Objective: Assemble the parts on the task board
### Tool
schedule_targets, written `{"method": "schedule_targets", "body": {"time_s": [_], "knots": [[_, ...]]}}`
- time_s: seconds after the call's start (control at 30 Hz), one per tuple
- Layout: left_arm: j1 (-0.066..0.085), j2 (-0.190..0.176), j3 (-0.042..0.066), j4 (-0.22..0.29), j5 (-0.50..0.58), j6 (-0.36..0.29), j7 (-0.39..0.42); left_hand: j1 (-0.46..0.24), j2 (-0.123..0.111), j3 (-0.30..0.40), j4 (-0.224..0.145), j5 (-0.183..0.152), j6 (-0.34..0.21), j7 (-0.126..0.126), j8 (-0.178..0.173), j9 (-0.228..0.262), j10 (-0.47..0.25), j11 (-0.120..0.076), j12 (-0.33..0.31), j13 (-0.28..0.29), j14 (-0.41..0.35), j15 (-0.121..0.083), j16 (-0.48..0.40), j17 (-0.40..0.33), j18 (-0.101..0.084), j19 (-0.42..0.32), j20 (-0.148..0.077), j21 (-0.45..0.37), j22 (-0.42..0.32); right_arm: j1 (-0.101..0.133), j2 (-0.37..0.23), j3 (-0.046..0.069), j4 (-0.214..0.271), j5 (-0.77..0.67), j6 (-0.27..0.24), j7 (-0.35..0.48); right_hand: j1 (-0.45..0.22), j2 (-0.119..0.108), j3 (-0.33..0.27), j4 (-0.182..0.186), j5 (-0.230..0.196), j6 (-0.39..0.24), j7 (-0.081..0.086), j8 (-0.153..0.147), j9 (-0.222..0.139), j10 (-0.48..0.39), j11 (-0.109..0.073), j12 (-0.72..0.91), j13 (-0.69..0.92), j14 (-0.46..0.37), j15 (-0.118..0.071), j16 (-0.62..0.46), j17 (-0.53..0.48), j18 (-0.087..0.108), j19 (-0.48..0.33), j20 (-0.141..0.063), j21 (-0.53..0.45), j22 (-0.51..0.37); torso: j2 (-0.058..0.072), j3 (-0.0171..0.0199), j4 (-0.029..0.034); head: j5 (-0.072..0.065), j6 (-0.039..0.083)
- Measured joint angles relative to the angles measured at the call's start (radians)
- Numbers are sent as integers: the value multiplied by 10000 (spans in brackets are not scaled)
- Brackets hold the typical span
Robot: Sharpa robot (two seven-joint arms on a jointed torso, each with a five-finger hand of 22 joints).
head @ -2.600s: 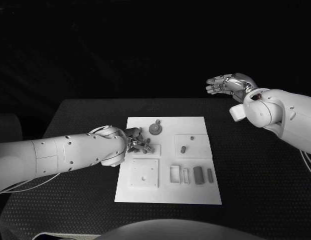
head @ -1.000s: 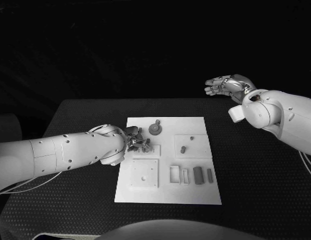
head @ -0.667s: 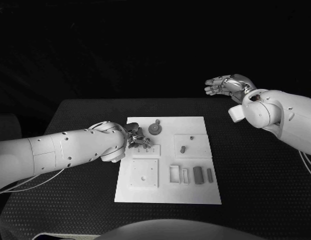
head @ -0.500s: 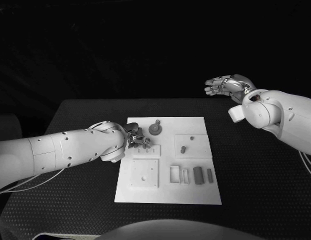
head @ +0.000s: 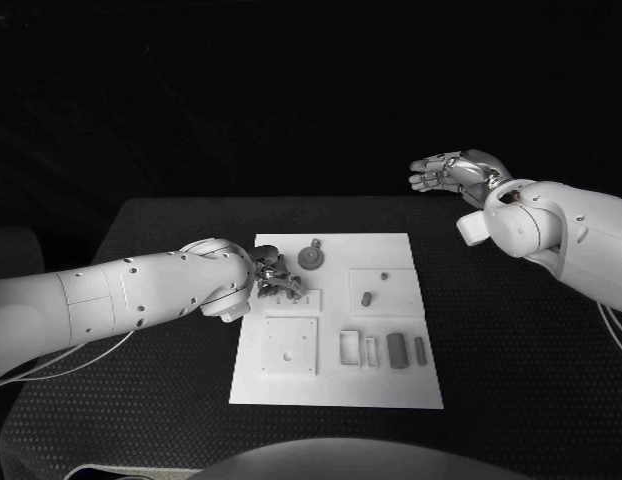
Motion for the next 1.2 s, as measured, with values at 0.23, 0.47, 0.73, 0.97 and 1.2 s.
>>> {"method": "schedule_targets", "body": {"time_s": [0.23,0.47,0.73,0.97,1.2], "knots": [[163,-10,70,-20,93,259,-26,564,259,-37,12,704,13,-17,24,159,-1,-1,0,-8,-33,-32,-1,-1,1,-35,-35,0,1,-2,-5,0,0,0,3,-1,0,0,0,0,0,0,0,0,0,0,0,0,0,0,0,0,0,-142,0,0,0,10,6,0,-3,4,-12],[237,19,74,-108,98,583,-104,623,296,-42,15,672,13,-17,-4,226,-1,-1,-1,-9,-33,-32,0,0,0,-35,-35,0,7,-3,5,0,1,0,7,-2,0,0,0,0,0,0,0,0,0,0,0,0,0,0,0,0,1,-155,0,0,0,12,1,0,10,14,-43],[236,34,70,-110,85,900,-201,623,297,-43,16,670,13,-17,-5,253,-1,-1,-1,-17,-34,-30,0,-9,0,-70,1,0,6,-3,-2,0,-1,0,8,-2,0,0,0,0,0,0,0,0,-9,0,0,0,0,0,0,0,-1,-154,0,0,0,19,-1,0,6,22,-46],[235,-9,70,-152,98,908,-193,628,331,-122,40,604,13,-17,-7,315,-1,0,0,-17,-34,-27,0,-20,1,-70,1,0,6,-2,-2,0,-1,0,8,-2,0,0,0,0,0,0,0,0,-8,0,0,0,0,0,0,0,-7,-154,0,0,0,29,-3,0,6,15,-20],[289,-141,267,-171,501,719,-66,304,114,-341,158,-267,-295,37,-303,296,-21,15,-42,-76,-35,-24,-74,-77,1,-69,1,-58,5,-2,-20,0,-12,0,8,-1,0,0,0,0,0,0,0,0,-8,37,-37,-39,0,0,0,0,-7,-153,0,1,0,37,-10,-4,7,9,36]]}}
